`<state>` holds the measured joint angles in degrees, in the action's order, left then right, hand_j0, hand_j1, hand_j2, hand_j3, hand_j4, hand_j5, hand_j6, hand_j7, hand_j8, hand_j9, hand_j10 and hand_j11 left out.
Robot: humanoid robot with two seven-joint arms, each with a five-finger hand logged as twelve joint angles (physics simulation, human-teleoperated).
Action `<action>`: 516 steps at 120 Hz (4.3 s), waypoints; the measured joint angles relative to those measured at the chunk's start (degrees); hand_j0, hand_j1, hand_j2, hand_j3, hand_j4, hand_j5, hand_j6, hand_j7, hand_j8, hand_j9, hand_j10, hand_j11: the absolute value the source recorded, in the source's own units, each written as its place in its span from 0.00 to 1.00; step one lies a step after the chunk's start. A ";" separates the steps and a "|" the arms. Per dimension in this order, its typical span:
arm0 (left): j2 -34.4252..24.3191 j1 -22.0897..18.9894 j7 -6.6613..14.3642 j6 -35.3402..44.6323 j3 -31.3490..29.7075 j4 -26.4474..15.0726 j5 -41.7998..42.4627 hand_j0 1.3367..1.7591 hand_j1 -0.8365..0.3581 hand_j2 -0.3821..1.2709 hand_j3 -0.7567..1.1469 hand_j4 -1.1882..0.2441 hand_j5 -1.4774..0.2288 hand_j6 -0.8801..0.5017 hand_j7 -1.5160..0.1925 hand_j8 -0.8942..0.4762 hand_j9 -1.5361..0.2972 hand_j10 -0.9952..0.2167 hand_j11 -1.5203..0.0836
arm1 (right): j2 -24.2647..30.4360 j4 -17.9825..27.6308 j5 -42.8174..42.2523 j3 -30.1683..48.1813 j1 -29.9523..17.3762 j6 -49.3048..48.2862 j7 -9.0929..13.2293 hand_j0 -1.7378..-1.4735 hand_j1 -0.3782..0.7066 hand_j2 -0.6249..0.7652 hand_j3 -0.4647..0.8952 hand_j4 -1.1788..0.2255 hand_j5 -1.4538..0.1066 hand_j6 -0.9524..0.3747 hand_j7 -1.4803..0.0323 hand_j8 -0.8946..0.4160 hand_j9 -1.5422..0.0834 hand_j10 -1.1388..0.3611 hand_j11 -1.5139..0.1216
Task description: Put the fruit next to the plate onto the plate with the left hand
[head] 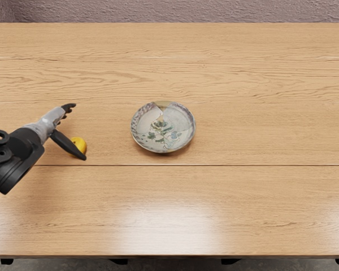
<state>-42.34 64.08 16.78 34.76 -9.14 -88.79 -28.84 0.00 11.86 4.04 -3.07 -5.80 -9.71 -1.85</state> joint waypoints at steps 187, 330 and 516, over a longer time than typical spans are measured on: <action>3.36 1.48 0.15 0.22 -2.79 8.16 0.39 0.76 0.68 0.30 0.40 0.60 0.61 0.40 0.63 0.41 0.60 0.55 0.67 | 0.00 0.00 0.00 0.00 0.00 -0.01 0.00 0.30 0.04 0.45 0.34 0.83 0.93 0.71 0.97 0.68 0.94 0.75 0.92; 5.07 1.07 0.58 -0.87 -3.16 8.75 -0.68 0.75 0.51 0.25 0.40 0.46 0.49 0.25 0.51 0.30 0.47 0.53 0.38 | 0.00 0.00 0.00 0.00 0.00 0.00 0.00 0.30 0.04 0.45 0.34 0.83 0.93 0.71 0.97 0.68 0.94 0.75 0.92; 6.28 4.82 0.62 -18.49 6.98 8.85 0.67 0.75 0.46 0.41 0.40 0.34 0.32 0.14 0.34 0.32 0.32 0.41 0.37 | 0.00 0.00 0.00 0.00 0.00 0.01 0.00 0.30 0.04 0.45 0.34 0.83 0.93 0.71 0.97 0.68 0.94 0.75 0.92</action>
<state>-36.06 68.90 17.40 16.27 -2.16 -79.94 -28.17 0.00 11.86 4.04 -3.07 -5.80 -9.69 -1.85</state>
